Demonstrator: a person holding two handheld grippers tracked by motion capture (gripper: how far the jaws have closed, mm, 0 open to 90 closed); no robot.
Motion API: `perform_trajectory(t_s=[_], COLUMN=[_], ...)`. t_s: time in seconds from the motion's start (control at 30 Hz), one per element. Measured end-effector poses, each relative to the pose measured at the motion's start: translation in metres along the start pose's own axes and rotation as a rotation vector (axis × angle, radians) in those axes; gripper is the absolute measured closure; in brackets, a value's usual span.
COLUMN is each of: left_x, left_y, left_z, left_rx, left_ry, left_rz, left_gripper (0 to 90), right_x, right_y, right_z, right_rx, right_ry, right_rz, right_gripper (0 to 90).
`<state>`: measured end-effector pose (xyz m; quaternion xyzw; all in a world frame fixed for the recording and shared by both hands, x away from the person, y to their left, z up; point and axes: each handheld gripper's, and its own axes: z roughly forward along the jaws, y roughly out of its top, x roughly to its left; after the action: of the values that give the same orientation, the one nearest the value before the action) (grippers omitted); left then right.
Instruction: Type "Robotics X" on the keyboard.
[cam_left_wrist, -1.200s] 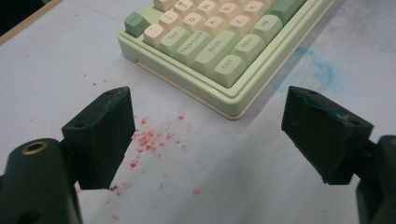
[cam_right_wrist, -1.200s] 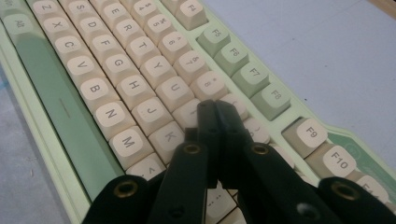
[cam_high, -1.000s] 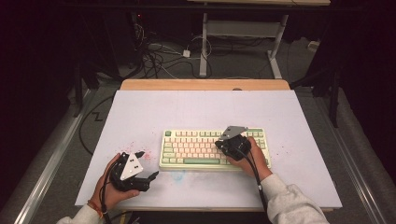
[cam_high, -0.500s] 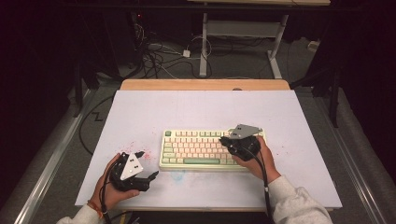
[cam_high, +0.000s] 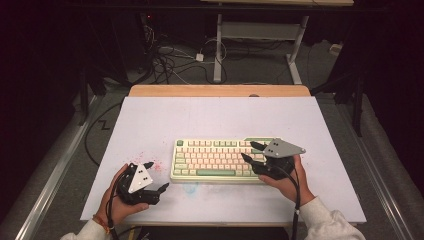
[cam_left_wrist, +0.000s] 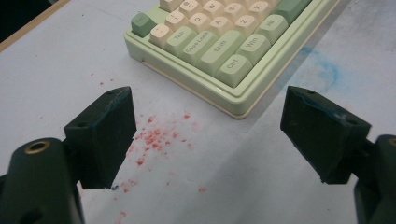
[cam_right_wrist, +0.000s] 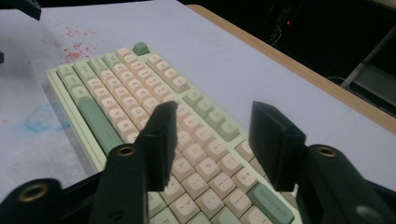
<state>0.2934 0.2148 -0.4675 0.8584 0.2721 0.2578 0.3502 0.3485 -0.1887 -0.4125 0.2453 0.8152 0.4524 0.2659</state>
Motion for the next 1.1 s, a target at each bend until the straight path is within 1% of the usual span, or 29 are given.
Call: perform_trajectory(t_s=[0.07, 0.13, 0.17, 0.2, 0.23, 0.27, 0.3, 0.37, 0.4, 0.43, 0.47, 0.5, 0.53, 0.57, 0.6, 0.63, 0.67, 0.7, 0.73, 0.83, 0.9, 0.97, 1.0, 1.03, 1.07, 1.1], left_x=[-0.001, -0.001, 0.000, 0.000, 0.000, 0.001, 0.002, 0.002, 0.003, 0.002, 0.003, 0.003, 0.004, 0.003, 0.004, 0.004, 0.005, 0.006, 0.008, 0.012, 0.015, 0.018, 0.020, 0.021, 0.022, 0.022], left_y=[0.000, 0.000, 0.000, -0.001, -0.001, -0.001, -0.001, 0.000, 0.000, 0.001, 0.001, 0.002, 0.003, 0.004, 0.005, 0.006, 0.008, 0.010, 0.011, 0.017, 0.022, 0.028, 0.032, 0.035, 0.039, 0.043], left_z=[0.000, 0.001, 0.002, 0.002, 0.002, 0.001, 0.000, -0.002, -0.003, -0.003, -0.003, -0.002, 0.000, 0.002, 0.004, 0.005, 0.007, 0.008, 0.009, 0.010, 0.012, 0.013, 0.014, 0.015, 0.017, 0.018], left_rx=[-0.002, 0.013, 0.016, 0.018, 0.014, 0.011, 0.000, -0.012, -0.011, -0.015, -0.018, -0.022, -0.018, -0.004, 0.005, 0.010, 0.010, 0.006, 0.003, -0.011, -0.020, -0.023, -0.029, -0.033, -0.031, -0.028], left_ry=[0.005, 0.018, 0.020, 0.017, 0.012, 0.001, -0.006, -0.016, -0.019, -0.023, -0.030, -0.033, -0.042, -0.051, -0.055, -0.063, -0.065, -0.069, -0.080, -0.094, -0.104, -0.112, -0.129, -0.143, -0.148, -0.155], left_rz=[0.001, 0.005, 0.002, -0.002, -0.015, -0.021, -0.030, -0.038, -0.034, -0.043, -0.046, -0.035, -0.038, -0.050, -0.048, -0.047, -0.050, -0.057, -0.059, -0.067, -0.071, -0.073, -0.078, -0.081, -0.086, -0.084], left_gripper=[17.6, 17.7, 17.8, 17.9, 18.4, 19.7, 21.3, 23.4, 25.3, 26.7, 27.1, 28.7, 31.3, 31.8, 32.0, 34.1, 36.5, 36.5, 36.9, 40.1, 45.6, 48.8, 51.9, 58.0, 63.2, 67.1], right_x=[0.000, 0.000, 0.000, 0.001, 0.002, 0.003, 0.003, 0.004, 0.004, 0.006, 0.008, 0.010, 0.011, 0.013, 0.013, 0.013, 0.013, 0.014, 0.014, 0.014, 0.015, 0.015, 0.015, 0.015, 0.015, 0.015], right_y=[-0.003, -0.007, -0.009, -0.011, -0.014, -0.016, -0.018, -0.024, -0.027, -0.031, -0.035, -0.038, -0.041, -0.044, -0.046, -0.049, -0.051, -0.053, -0.055, -0.062, -0.065, -0.067, -0.068, -0.068, -0.068, -0.068], right_z=[-0.005, -0.009, -0.011, -0.013, -0.016, -0.018, -0.021, -0.026, -0.028, -0.030, -0.033, -0.035, -0.037, -0.040, -0.043, -0.045, -0.048, -0.049, -0.051, -0.056, -0.057, -0.057, -0.056, -0.056, -0.055, -0.055], right_rx=[-0.007, -0.009, -0.009, -0.006, -0.005, -0.006, -0.005, -0.010, -0.005, 0.001, 0.004, 0.009, 0.013, 0.016, 0.017, 0.019, 0.022, 0.026, 0.029, 0.023, 0.030, 0.037, 0.044, 0.046, 0.047, 0.048], right_ry=[-0.026, -0.042, -0.056, -0.067, -0.084, -0.101, -0.114, -0.127, -0.134, -0.143, -0.154, -0.165, -0.180, -0.188, -0.185, -0.182, -0.187, -0.204, -0.210, -0.209, -0.209, -0.210, -0.213, -0.216, -0.213, -0.213], right_rz=[0.007, 0.025, 0.025, 0.022, 0.012, 0.008, 0.007, 0.030, 0.030, 0.029, 0.021, 0.009, -0.004, -0.007, -0.004, 0.003, 0.003, 0.001, 0.002, 0.015, 0.026, 0.030, 0.030, 0.027, 0.029, 0.028], right_gripper=[43.0, 36.8, 35.6, 34.9, 34.1, 33.2, 32.0, 30.2, 29.9, 28.9, 28.3, 28.3, 28.3, 28.1, 27.8, 27.6, 27.7, 27.6, 27.2, 27.3, 27.3, 27.3, 27.3, 27.3, 27.4, 27.4])
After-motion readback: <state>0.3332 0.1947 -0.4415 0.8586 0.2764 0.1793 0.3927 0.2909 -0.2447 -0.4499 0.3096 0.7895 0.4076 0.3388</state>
